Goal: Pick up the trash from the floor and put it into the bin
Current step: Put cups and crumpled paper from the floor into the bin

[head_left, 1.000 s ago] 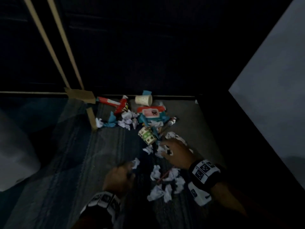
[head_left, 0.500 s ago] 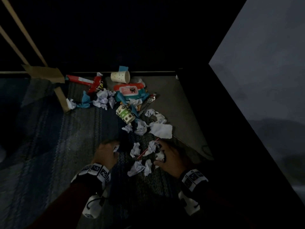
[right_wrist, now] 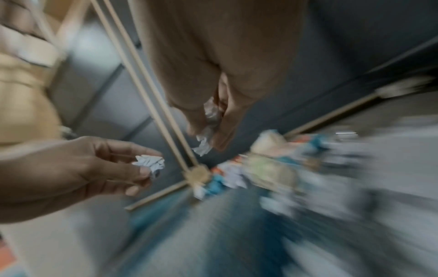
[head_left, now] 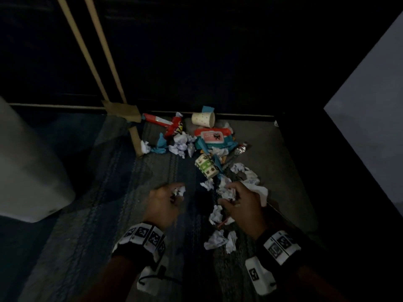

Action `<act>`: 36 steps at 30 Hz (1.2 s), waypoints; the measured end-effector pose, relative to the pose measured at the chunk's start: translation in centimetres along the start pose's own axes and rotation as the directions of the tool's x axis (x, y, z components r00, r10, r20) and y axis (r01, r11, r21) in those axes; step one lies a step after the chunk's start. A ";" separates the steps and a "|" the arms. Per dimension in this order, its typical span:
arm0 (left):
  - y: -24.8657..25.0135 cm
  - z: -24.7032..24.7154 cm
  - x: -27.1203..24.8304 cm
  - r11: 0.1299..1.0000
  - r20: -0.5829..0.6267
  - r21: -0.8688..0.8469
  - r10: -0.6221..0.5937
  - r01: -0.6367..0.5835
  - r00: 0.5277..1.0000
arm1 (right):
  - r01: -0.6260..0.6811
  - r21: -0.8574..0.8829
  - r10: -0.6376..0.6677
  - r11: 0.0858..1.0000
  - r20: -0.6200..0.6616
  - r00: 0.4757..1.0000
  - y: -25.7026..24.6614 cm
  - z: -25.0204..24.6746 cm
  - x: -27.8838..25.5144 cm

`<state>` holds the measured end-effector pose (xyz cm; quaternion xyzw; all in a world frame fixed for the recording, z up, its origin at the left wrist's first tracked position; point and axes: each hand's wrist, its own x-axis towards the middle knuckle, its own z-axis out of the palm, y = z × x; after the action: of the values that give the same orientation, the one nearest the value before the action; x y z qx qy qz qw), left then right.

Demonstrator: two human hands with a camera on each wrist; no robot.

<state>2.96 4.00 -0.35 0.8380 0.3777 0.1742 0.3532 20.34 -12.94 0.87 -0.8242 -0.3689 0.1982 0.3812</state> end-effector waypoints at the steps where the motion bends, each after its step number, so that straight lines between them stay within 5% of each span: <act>1: 0.2 -1.1 0.1 1.000 -0.031 -0.012 -0.008 0.007 0.999 | 0.032 0.048 -0.033 0.998 0.009 0.999 -1.2 0.6 0.9; 6: 0.4 -8.4 0.8 0.996 -0.261 -0.090 -0.034 0.011 0.965 | 0.245 0.137 -0.257 0.960 0.073 0.964 -8.0 4.1 5.9; 10: -0.2 -16.2 0.6 0.998 -0.473 -0.054 0.006 -0.035 0.881 | 0.440 0.226 -0.462 0.869 0.052 0.886 -15.9 7.0 9.0; 13: -0.5 -22.5 0.1 0.996 -0.623 -0.066 0.003 -0.057 0.783 | 0.504 0.343 -0.549 0.793 0.043 0.835 -22.7 9.2 10.2; 17: -1.0 -30.8 -1.1 0.991 -0.816 0.118 0.131 -0.059 0.563 | 0.628 0.403 -0.686 0.665 0.000 0.727 -31.8 12.3 11.1; 19: -1.8 -34.5 -1.8 0.986 -0.843 0.167 0.145 -0.004 0.519 | 0.684 0.396 -0.738 0.613 -0.023 0.675 -35.6 13.8 11.1; 23: -4.7 -39.4 -2.0 0.957 -0.823 0.213 0.066 0.199 0.564 | 0.789 0.363 -0.837 0.496 -0.040 0.545 -41.1 17.3 11.1; 27: -6.2 -41.4 -0.6 0.898 -0.739 0.292 -0.007 0.329 0.674 | 0.821 0.297 -0.870 0.488 0.097 0.483 -43.1 20.2 11.5; 31: -6.6 -42.0 0.7 0.856 -0.633 0.342 -0.094 0.387 0.769 | 0.804 0.265 -0.847 0.532 0.147 0.511 -42.5 20.6 11.7; 36: -4.2 -39.5 0.0 0.938 -0.697 0.253 0.007 0.236 0.717 | 0.795 0.244 -0.824 0.555 0.031 0.566 -38.4 17.3 12.0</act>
<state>-21.28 24.19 23.86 0.7338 0.5566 0.3855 0.0554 0.07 21.31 19.17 -0.5017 -0.7107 0.0947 0.4839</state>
